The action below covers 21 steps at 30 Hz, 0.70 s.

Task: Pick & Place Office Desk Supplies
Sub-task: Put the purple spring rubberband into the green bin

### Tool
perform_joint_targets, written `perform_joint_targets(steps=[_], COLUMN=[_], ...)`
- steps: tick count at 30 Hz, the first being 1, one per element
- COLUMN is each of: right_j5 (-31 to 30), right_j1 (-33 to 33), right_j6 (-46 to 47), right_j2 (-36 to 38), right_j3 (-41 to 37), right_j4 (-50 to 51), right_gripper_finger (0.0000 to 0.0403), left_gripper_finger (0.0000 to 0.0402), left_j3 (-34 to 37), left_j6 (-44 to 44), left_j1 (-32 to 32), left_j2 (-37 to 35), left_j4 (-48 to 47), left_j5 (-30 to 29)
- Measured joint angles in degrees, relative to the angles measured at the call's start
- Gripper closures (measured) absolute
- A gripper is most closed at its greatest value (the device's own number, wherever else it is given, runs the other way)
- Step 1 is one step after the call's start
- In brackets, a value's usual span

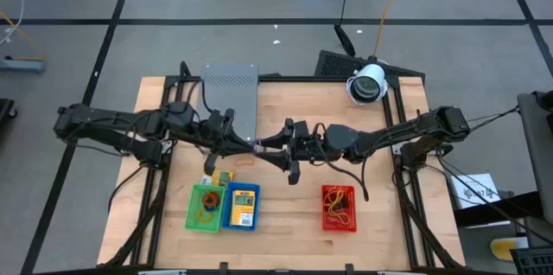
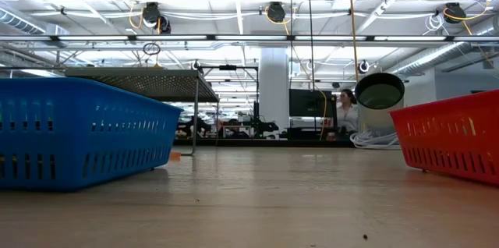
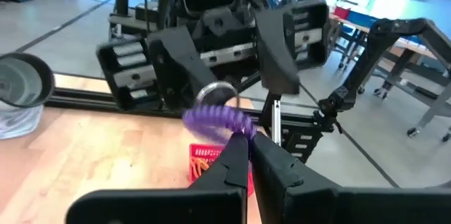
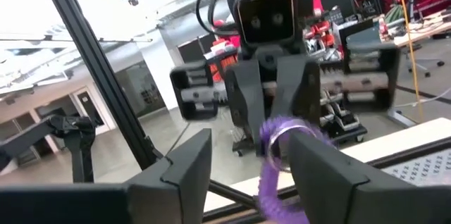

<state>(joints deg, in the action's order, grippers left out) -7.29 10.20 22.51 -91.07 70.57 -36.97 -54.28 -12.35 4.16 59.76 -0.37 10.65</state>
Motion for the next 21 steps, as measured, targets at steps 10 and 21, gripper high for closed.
perform_joint_targets(steps=[10,21], right_j5=[0.0,-0.1], right_j1=[0.0,0.0], right_j6=[-0.5,-0.7], right_j2=[0.0,0.0], right_j3=[0.0,0.0], right_j4=[1.0,1.1], right_gripper_finger=[0.0212,0.0211], left_gripper_finger=[0.0397,0.0397], left_j3=[0.0,0.0], left_j6=[-0.6,-9.3], left_j1=[0.0,0.7], left_j2=[-7.7,-15.3], left_j4=[-9.2,-32.8], left_j5=[-2.2,0.5])
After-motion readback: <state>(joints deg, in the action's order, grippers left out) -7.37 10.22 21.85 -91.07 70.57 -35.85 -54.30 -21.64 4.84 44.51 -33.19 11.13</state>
